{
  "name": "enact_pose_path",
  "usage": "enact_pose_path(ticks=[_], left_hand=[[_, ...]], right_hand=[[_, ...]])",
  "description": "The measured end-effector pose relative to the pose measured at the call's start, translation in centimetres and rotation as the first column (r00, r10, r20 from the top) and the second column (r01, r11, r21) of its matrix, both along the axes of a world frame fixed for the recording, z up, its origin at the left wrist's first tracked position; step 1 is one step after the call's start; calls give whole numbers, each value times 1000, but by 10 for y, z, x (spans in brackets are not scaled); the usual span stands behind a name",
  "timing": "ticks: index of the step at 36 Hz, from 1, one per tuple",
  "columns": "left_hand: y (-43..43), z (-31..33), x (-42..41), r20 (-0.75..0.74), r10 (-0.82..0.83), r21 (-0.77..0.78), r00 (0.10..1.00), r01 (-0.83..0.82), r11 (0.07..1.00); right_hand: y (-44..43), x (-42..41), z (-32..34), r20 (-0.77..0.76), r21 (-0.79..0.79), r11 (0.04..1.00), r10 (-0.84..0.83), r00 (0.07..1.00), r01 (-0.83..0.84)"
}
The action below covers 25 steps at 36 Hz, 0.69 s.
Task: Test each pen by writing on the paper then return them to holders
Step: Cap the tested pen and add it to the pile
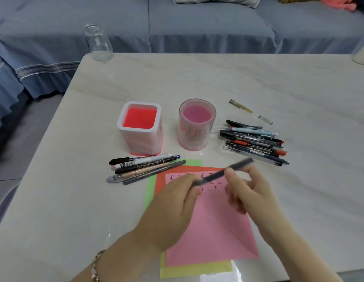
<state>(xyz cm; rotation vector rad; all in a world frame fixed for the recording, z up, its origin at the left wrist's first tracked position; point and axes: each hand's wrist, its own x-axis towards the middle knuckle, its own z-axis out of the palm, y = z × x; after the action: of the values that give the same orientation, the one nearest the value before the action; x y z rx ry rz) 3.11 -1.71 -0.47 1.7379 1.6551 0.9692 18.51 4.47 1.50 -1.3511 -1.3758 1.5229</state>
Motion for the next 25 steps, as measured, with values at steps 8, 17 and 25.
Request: enact_pose_path(ticks=[8,17,25], left_hand=[[-2,2,10,-115,-196,129,974,210,969],[-8,8,4,53,-267,-17,962,268,963],[4,-25,-24,-230,116,33,966,-112,993]], right_hand=[[-13,-23,-12,-100,4,1000,-6,995,6],[-15,-13,-11,-104,138,983,132,986,-117],[3,9,-13,-39,184,967,-174,984,178]])
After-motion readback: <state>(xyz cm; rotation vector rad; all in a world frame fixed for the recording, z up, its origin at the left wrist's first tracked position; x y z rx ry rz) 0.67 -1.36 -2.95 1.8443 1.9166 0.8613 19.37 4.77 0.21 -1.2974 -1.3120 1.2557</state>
